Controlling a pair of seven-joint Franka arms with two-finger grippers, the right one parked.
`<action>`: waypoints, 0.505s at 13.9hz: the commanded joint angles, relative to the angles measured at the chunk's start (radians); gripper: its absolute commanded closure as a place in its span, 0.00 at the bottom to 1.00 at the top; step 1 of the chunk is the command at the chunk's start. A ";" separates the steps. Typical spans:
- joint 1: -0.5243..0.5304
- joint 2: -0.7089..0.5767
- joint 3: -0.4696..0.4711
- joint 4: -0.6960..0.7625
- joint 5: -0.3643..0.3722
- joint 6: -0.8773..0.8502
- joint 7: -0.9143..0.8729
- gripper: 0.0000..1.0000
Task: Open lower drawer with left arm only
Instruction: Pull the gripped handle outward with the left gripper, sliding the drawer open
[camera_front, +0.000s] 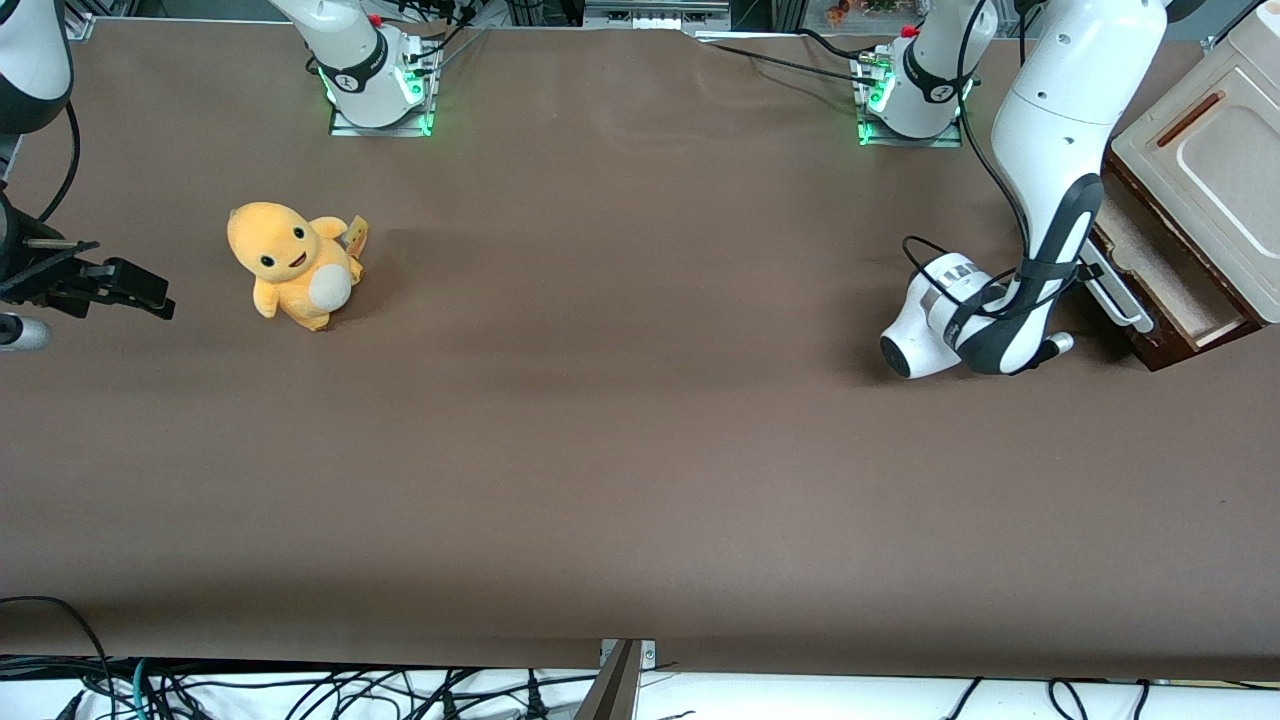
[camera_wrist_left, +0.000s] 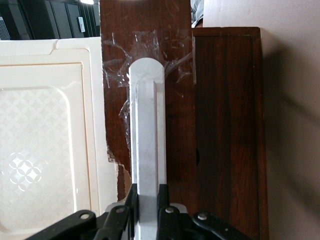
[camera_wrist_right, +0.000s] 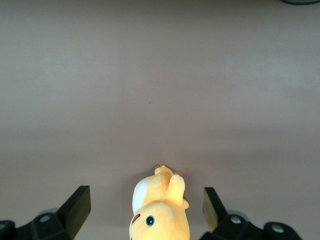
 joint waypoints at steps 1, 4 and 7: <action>-0.040 0.006 0.000 0.023 -0.067 -0.042 0.041 0.99; -0.043 0.015 0.000 0.043 -0.084 -0.060 0.043 0.99; -0.044 0.020 0.000 0.044 -0.085 -0.062 0.041 0.99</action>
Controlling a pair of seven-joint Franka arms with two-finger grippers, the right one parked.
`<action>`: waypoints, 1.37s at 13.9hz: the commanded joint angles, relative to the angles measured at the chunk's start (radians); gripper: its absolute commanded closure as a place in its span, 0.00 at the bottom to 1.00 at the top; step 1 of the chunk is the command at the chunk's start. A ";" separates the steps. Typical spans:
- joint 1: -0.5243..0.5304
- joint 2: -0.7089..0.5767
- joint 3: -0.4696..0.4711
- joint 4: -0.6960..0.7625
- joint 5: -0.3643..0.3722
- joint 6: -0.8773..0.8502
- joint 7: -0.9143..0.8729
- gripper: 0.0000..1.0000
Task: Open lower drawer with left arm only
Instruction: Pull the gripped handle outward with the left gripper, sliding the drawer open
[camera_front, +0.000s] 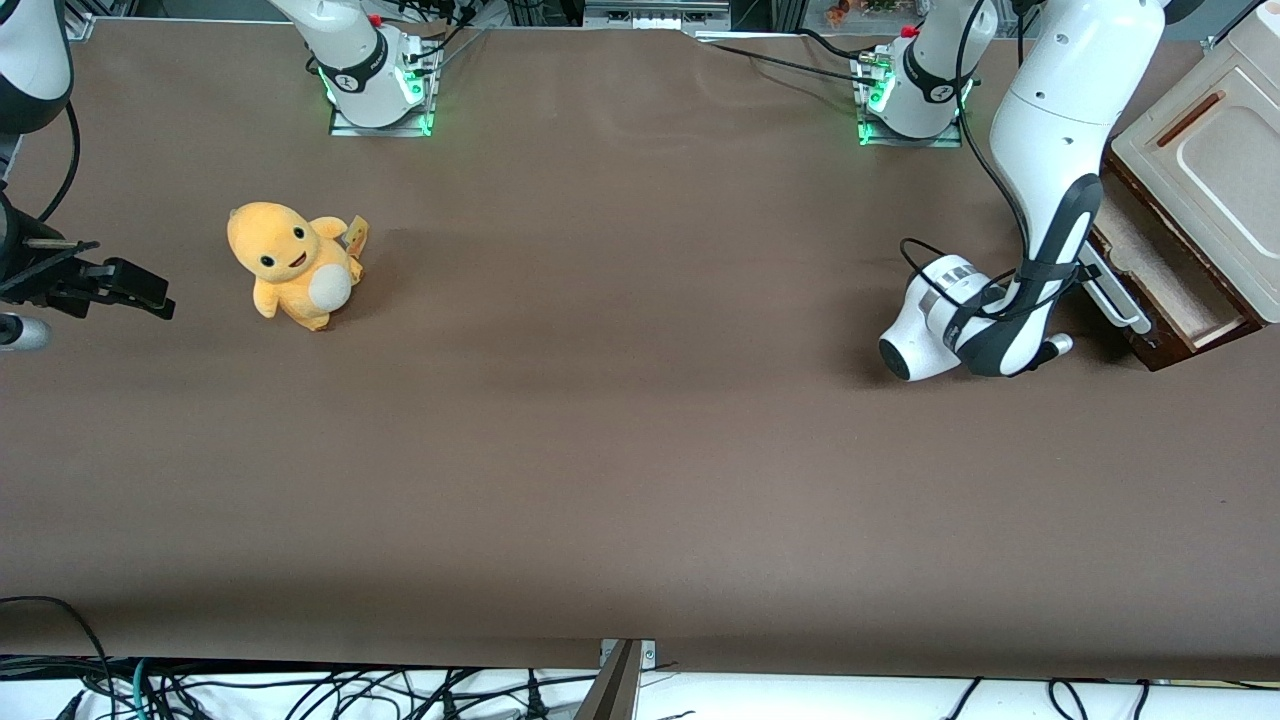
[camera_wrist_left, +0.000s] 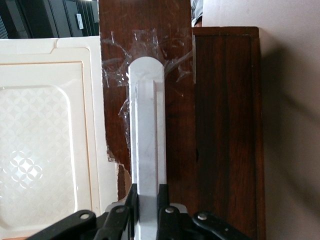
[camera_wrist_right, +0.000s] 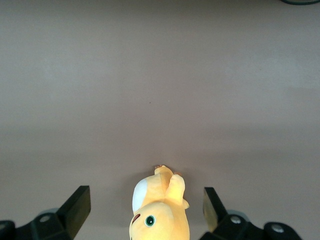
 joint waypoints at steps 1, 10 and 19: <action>-0.039 0.011 -0.001 0.024 -0.073 -0.053 0.033 0.99; -0.039 0.017 -0.001 0.023 -0.086 -0.053 0.029 0.00; -0.019 -0.061 -0.050 0.056 -0.143 -0.050 0.178 0.00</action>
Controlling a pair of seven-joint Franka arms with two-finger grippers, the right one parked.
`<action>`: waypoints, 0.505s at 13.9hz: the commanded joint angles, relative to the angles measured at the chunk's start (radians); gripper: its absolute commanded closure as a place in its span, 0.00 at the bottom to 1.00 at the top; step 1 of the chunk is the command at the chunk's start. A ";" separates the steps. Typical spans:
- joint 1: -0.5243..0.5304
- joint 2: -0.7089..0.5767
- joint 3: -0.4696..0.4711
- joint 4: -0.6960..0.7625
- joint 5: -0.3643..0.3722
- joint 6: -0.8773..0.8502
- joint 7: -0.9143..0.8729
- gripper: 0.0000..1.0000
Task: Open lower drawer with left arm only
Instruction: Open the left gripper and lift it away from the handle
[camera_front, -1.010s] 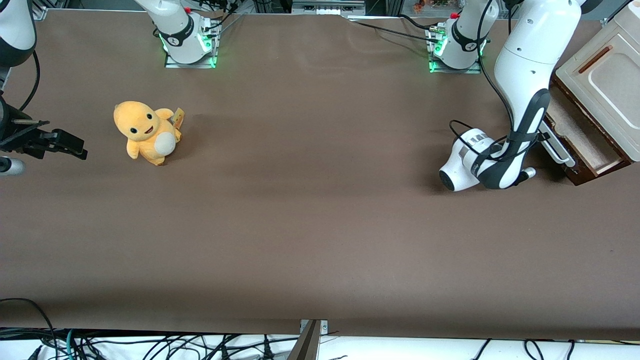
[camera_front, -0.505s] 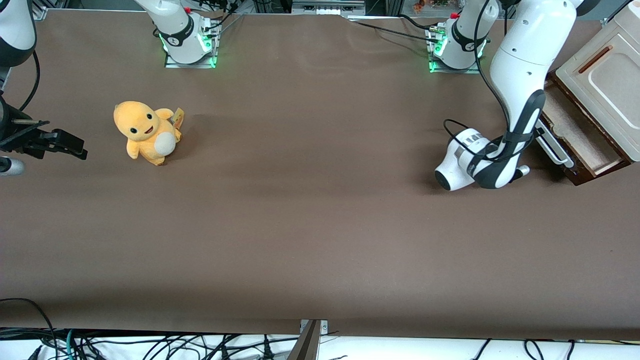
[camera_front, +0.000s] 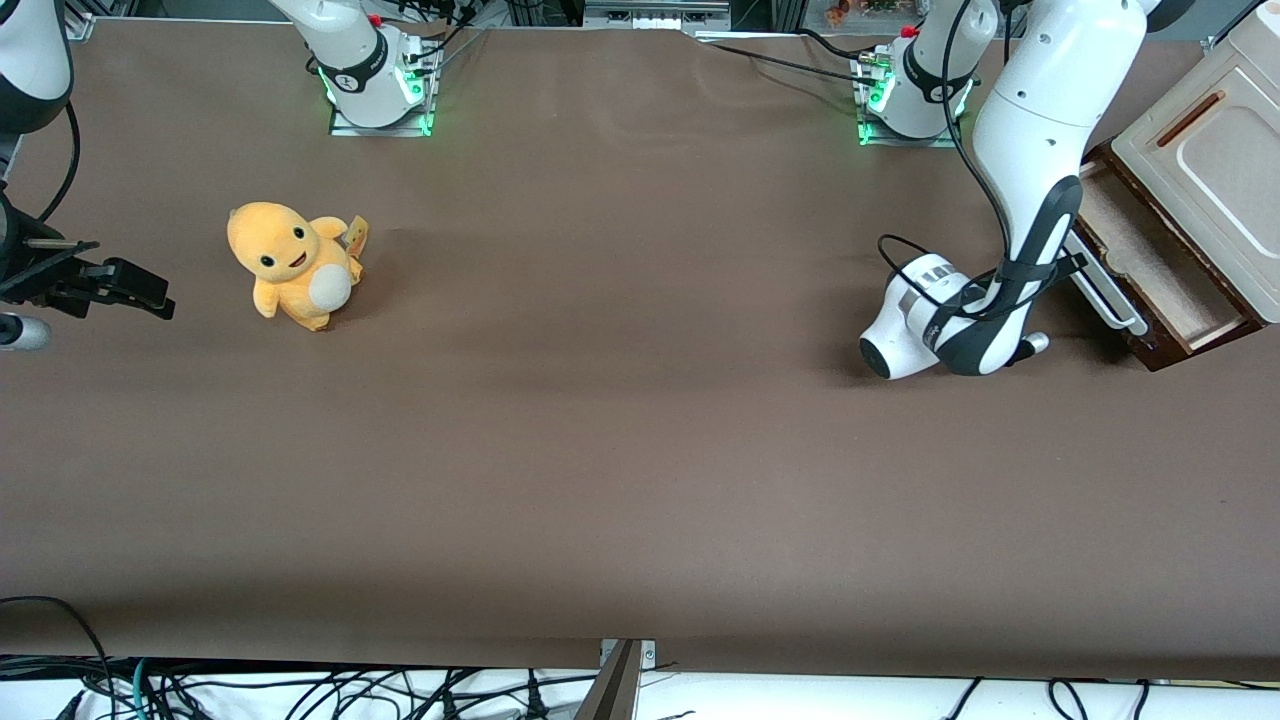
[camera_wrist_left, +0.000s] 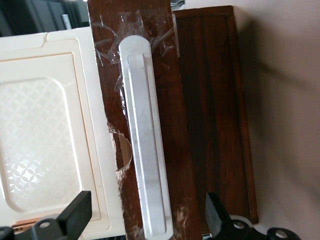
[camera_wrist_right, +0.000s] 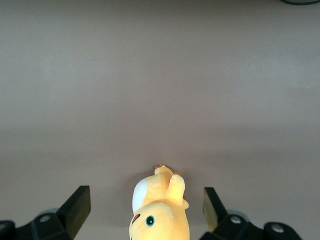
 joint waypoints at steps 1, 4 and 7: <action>0.010 -0.065 -0.011 0.052 -0.088 -0.014 0.138 0.00; 0.010 -0.129 -0.013 0.090 -0.142 -0.019 0.227 0.00; 0.014 -0.209 -0.013 0.156 -0.263 -0.013 0.351 0.00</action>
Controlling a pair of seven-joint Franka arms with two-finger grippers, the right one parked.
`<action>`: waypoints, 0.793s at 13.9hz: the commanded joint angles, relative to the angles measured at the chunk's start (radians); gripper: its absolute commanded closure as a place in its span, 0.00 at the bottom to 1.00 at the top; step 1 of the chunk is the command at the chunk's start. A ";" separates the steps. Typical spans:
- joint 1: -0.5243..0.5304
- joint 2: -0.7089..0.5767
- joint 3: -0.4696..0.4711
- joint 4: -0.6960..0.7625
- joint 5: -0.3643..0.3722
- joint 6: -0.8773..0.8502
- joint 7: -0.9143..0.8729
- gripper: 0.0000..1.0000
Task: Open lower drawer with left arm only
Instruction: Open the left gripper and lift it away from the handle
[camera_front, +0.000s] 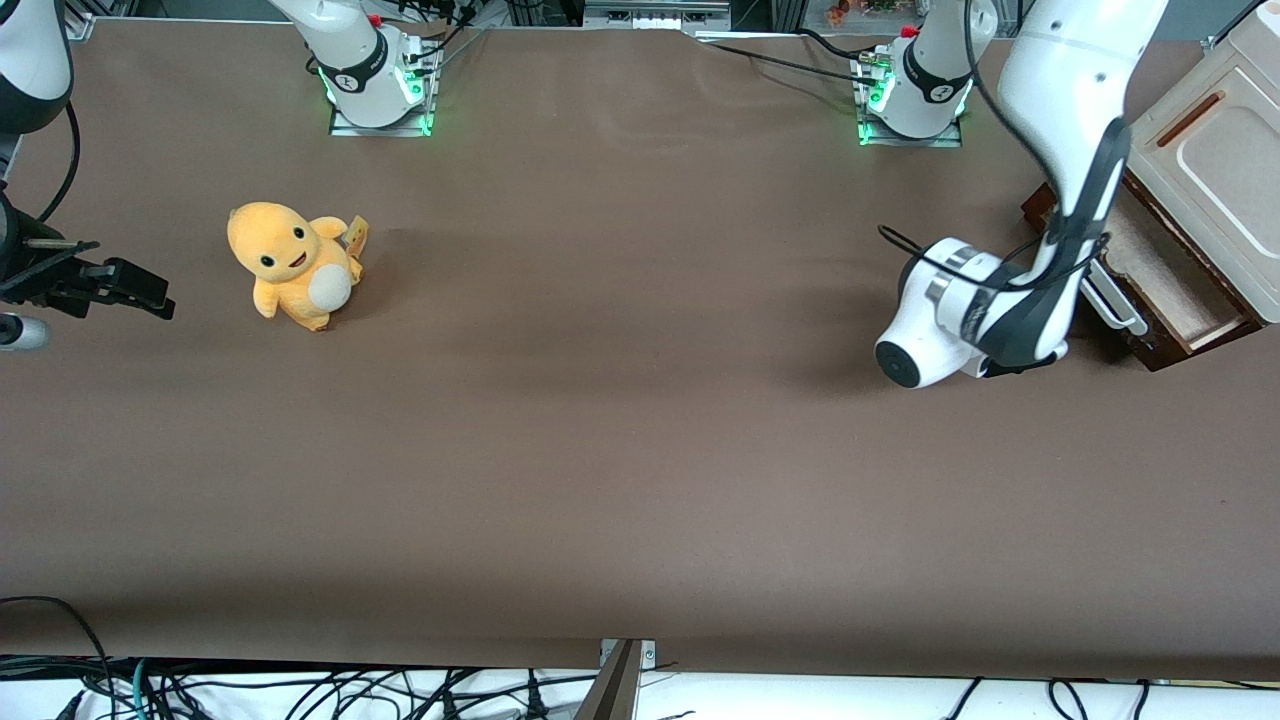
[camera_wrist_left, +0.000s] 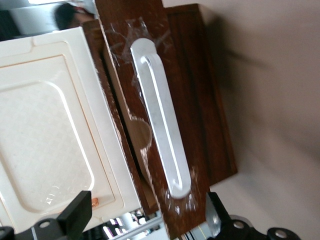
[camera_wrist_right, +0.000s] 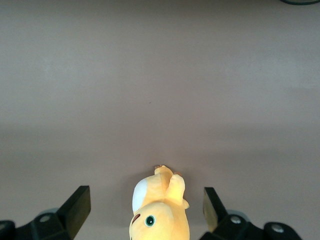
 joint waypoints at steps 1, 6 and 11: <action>0.014 -0.102 -0.008 0.043 -0.107 -0.003 0.103 0.00; 0.069 -0.211 -0.007 0.205 -0.361 0.002 0.394 0.00; 0.152 -0.282 -0.007 0.325 -0.614 0.023 0.548 0.00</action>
